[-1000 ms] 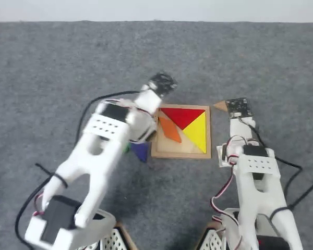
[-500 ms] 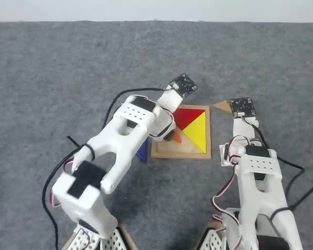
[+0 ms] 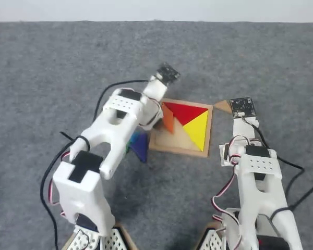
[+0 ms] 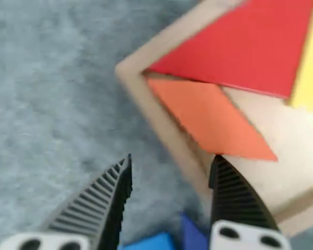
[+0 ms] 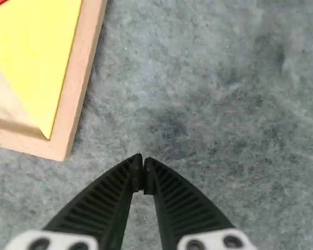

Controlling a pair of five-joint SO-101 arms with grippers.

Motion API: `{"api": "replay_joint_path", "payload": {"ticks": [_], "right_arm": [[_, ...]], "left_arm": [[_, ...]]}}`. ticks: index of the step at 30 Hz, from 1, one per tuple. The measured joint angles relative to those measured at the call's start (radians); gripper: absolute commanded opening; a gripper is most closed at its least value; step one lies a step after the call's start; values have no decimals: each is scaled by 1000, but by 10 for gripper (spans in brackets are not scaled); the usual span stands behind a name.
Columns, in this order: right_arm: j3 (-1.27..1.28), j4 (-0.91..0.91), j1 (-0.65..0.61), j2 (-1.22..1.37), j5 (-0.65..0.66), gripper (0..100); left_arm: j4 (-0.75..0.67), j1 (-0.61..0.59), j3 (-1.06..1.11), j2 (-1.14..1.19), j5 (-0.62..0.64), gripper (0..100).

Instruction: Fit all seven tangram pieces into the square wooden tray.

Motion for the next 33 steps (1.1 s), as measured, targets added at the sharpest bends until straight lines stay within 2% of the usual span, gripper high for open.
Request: {"api": "replay_joint_path", "payload": {"ticks": [13, 16, 19, 27, 30, 33], "right_arm": [[0, 0, 0, 0, 0, 7], [0, 0, 0, 0, 0, 8], [0, 0, 0, 0, 0, 8], [0, 11, 0, 0, 0, 9], [-32, 54, 5, 0, 0, 10], [-157, 147, 32, 0, 3, 44]], "left_arm": [[11, -25, -80, 5, 18, 238], [37, -25, -80, 5, 18, 212], [104, -57, -80, -14, 55, 208], [427, -199, -78, -160, 80, 208], [439, -245, -21, -233, 84, 209], [381, -262, 106, -315, 87, 210]]}}
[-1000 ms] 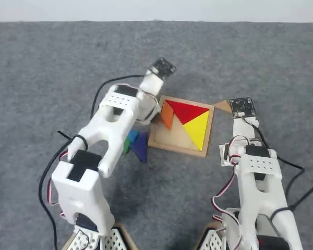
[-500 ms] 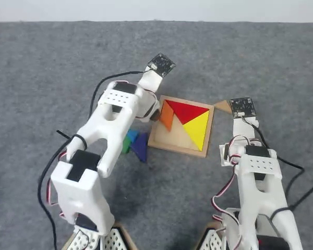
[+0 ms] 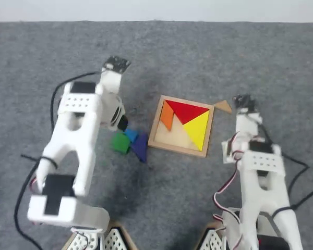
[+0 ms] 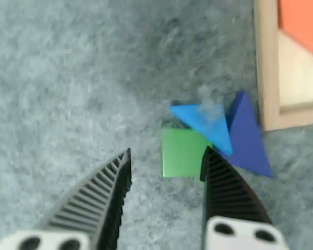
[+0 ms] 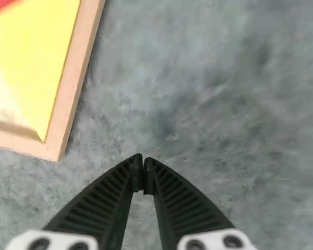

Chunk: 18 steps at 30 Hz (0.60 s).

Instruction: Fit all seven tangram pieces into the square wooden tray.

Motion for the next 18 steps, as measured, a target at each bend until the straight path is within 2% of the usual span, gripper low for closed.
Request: {"api": "replay_joint_path", "payload": {"ticks": [4, 8, 14, 18], "right_arm": [[-255, 172, 11, 77, 3, 136], [-463, 218, -12, 256, 6, 143], [-743, 176, -127, 618, 123, 147], [-941, 170, -150, 873, 215, 151]], "left_arm": [[-130, -32, 195, -106, 20, 211], [-256, -77, 311, -183, 95, 211], [-290, -97, 328, -209, 106, 211], [-293, -101, 328, -186, 106, 211]]}}
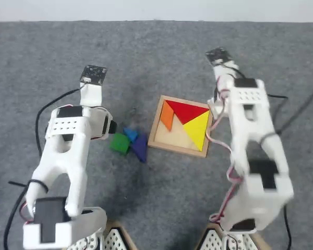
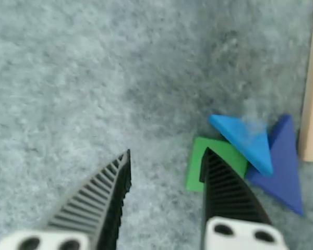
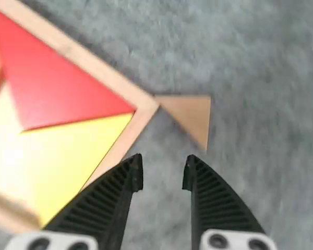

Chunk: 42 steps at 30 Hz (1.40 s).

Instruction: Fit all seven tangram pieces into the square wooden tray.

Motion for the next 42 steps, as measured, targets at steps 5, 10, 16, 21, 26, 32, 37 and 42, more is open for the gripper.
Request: {"api": "replay_joint_path", "payload": {"ticks": [5, 10, 16, 21, 26, 32, 37, 42], "right_arm": [[-189, 9, 17, 212, 149, 228], [-290, 21, 66, 288, 201, 255], [-331, 21, 80, 351, 249, 255], [-367, 21, 81, 379, 302, 256], [-381, 21, 78, 382, 422, 257], [-381, 21, 55, 384, 494, 252], [-384, 21, 48, 408, 499, 205], [-396, 21, 48, 420, 499, 109]], "left_arm": [[-2, 0, 0, 23, 0, 211], [-3, -8, 0, 23, 0, 211], [-3, -6, 0, 23, 0, 211], [-3, -6, 0, 23, 0, 211], [-3, -6, 0, 23, 0, 211], [-3, -6, 0, 23, 0, 211], [-3, -6, 0, 23, 0, 211], [-3, -6, 0, 23, 0, 211]]}}
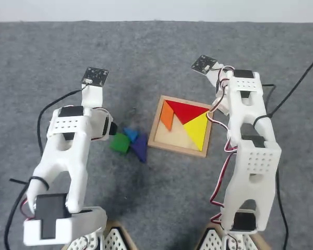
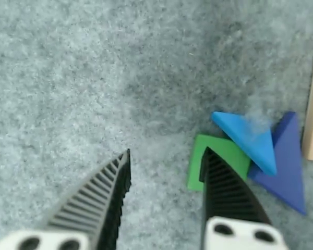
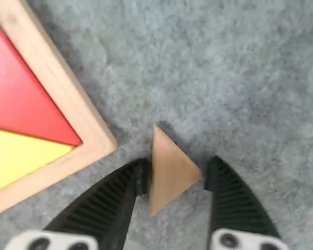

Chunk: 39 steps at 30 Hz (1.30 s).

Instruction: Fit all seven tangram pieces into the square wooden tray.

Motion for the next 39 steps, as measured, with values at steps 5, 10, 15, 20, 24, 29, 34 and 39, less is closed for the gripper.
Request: {"api": "replay_joint_path", "payload": {"ticks": [5, 10, 15, 20, 24, 29, 34, 39], "right_arm": [[-17, 15, 0, 3, 0, 106], [-17, 17, 5, 3, -43, 104], [2, 103, 23, -58, -146, 87], [2, 235, 18, -175, -328, 60], [2, 334, -20, -269, -466, 59], [9, 427, -158, -302, -640, 60], [11, 414, -344, -261, -793, 61], [11, 350, -419, -184, -914, 62]], "left_arm": [[0, 0, 0, 0, 0, 211], [0, 2, 0, 0, 0, 211], [0, 2, 0, 6, 0, 211], [0, 2, 0, 6, 0, 211], [0, 2, 0, 6, 0, 211], [0, 2, 0, 6, 0, 211], [0, 2, 0, 6, 0, 211], [0, 2, 0, 6, 0, 211]]}}
